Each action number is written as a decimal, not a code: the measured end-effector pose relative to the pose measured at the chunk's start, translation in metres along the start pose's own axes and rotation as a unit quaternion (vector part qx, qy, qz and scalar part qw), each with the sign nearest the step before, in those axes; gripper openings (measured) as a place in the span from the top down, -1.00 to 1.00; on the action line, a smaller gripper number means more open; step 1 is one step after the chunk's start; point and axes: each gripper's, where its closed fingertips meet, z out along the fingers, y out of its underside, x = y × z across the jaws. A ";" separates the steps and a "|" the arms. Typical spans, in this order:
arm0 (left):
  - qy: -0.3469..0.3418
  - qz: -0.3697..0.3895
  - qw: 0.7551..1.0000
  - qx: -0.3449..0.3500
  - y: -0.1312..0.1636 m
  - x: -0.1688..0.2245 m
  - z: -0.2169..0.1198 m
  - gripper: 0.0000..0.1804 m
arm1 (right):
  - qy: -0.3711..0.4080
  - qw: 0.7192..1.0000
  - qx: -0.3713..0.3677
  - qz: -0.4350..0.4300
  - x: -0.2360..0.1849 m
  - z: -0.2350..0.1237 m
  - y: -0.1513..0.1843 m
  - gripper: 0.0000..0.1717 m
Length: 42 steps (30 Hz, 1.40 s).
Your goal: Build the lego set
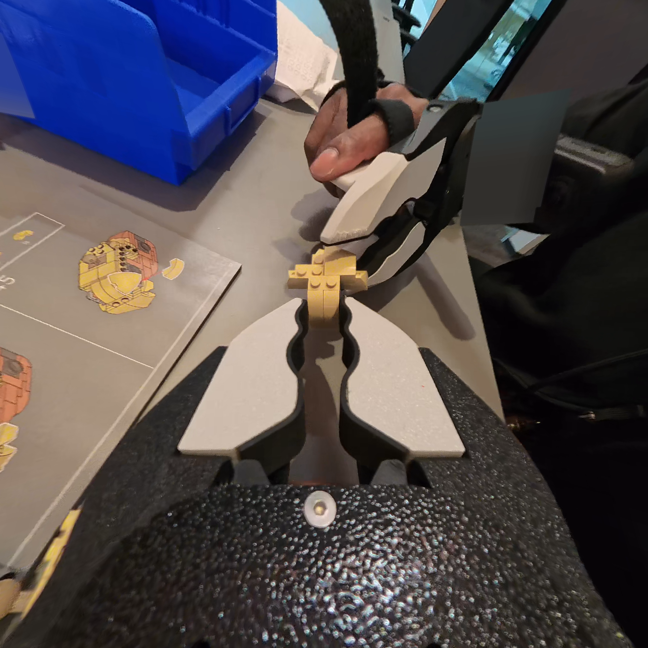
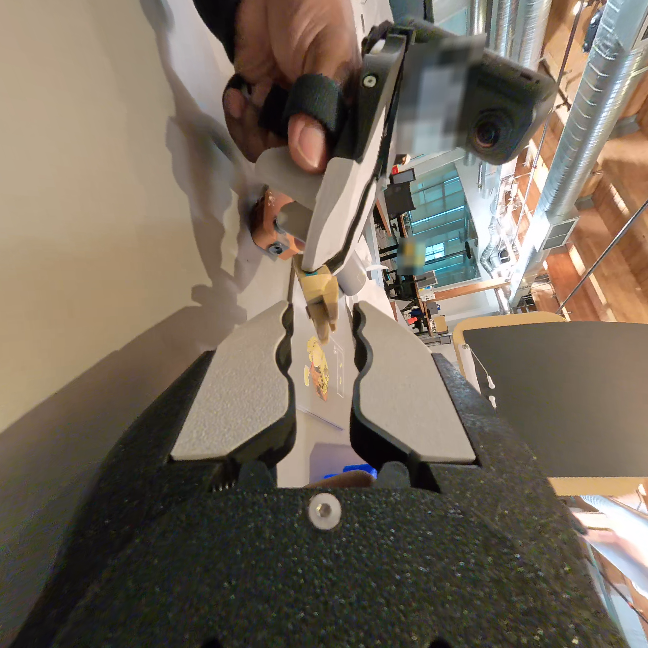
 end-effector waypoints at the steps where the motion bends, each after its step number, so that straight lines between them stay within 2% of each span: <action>1: 0.007 -0.009 1.000 0.003 0.000 0.001 0.000 0.82 | 0.002 1.000 0.001 -0.001 0.000 0.000 -0.001 0.64; 7: 0.024 -0.023 0.999 0.005 0.001 0.004 0.004 0.82 | -0.003 1.000 0.009 -0.013 -0.002 -0.001 -0.005 0.79; 20: 0.004 0.033 0.999 -0.016 0.006 0.003 0.008 0.82 | -0.039 0.999 0.002 -0.015 -0.009 -0.003 -0.002 0.80; 21: -0.004 0.035 0.999 -0.011 0.005 0.001 0.008 0.82 | -0.043 0.999 -0.003 -0.011 -0.009 -0.003 0.000 0.78; 23: -0.033 0.057 0.997 -0.026 0.007 -0.006 0.009 0.82 | -0.085 0.996 -0.022 -0.003 -0.017 -0.007 0.008 0.50; 26: -0.057 0.113 0.989 -0.070 0.019 -0.008 0.012 0.82 | -0.150 0.985 -0.068 0.050 -0.023 -0.022 0.030 0.32; 28: -0.047 0.135 0.984 -0.107 0.030 -0.004 0.016 0.82 | -0.190 0.970 -0.098 0.116 -0.023 -0.038 0.048 0.31; 33: -0.050 0.180 0.967 -0.175 0.051 -0.004 0.022 0.82 | -0.282 0.920 -0.127 0.242 -0.039 -0.080 0.075 0.50; 36: -0.048 0.185 0.965 -0.179 0.051 -0.004 0.020 0.81 | -0.312 0.901 -0.127 0.272 -0.049 -0.092 0.077 0.54; 42: -0.031 0.186 0.967 -0.171 0.050 0.000 0.012 0.74 | -0.315 0.900 -0.114 0.277 -0.053 -0.090 0.074 0.56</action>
